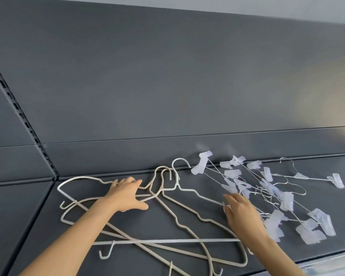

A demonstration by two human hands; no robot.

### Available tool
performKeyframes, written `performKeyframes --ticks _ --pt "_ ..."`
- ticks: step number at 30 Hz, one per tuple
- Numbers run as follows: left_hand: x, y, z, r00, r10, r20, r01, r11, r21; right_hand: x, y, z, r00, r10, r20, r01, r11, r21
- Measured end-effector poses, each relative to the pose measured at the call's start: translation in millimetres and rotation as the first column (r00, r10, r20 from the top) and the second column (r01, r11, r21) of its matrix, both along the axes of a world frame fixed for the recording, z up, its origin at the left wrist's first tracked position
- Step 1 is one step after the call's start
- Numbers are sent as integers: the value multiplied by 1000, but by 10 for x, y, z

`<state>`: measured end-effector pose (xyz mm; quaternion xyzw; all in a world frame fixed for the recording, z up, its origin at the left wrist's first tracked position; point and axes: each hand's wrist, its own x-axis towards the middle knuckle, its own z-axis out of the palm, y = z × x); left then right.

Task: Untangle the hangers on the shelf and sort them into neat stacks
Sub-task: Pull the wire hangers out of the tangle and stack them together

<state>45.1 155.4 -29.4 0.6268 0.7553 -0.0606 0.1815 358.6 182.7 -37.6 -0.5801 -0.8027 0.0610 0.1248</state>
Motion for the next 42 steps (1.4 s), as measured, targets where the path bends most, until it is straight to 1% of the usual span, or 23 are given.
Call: performKeyframes --ticks 2,6,8,10,12,13,15,17,19,22,24,27,29,32,34,38,42 --pt "9 34 6 998 -29 -48 31 998 56 25 -15 43 1000 -31 1 31 997 -64" --pt "135 115 -3 999 -32 -44 36 994 107 15 33 101 1000 -22 19 24 993 -114" --pt "253 144 -12 999 -9 -42 15 990 142 19 28 108 999 -20 -36 15 990 -141" --pt "404 155 -1 998 -23 -63 36 976 213 68 2 149 990 -63 -125 54 996 -72" --pt "594 153 19 990 -119 -72 136 941 309 189 -3 188 980 -135 -146 138 990 15" --pt "709 154 32 981 -184 -59 193 914 357 265 -5 219 977 -181 -109 186 982 35" --pt "970 185 53 954 -301 2 270 858 437 403 -38 285 969 -248 16 249 968 -13" --pt "1257 253 44 915 -398 64 323 818 475 512 -76 294 963 -248 106 255 965 -61" --pt "1533 321 17 872 -479 102 382 796 469 566 -113 288 957 -236 171 253 963 -88" --pt "1832 369 -28 845 -511 155 424 818 389 577 -155 263 934 -271 233 309 940 -145" --pt "1946 377 -50 850 -488 198 402 844 356 565 -152 252 929 -300 218 341 922 -184" --pt "2012 369 -37 844 -460 277 349 862 368 582 -97 274 930 -337 149 365 899 -243" --pt "1983 369 -18 840 -477 260 365 850 381 660 -23 285 935 -344 89 355 894 -274" --pt "1900 372 29 847 -473 243 354 843 405 779 102 330 950 -313 -11 294 903 -312" --pt "1885 369 67 857 -465 223 342 836 429 815 171 418 954 -299 -24 276 904 -327" --pt "1882 356 116 860 -485 156 376 811 448 839 263 639 930 -362 -58 318 875 -366" --pt "1814 372 190 810 -552 196 423 783 455 884 331 770 914 -405 -31 367 856 -364"
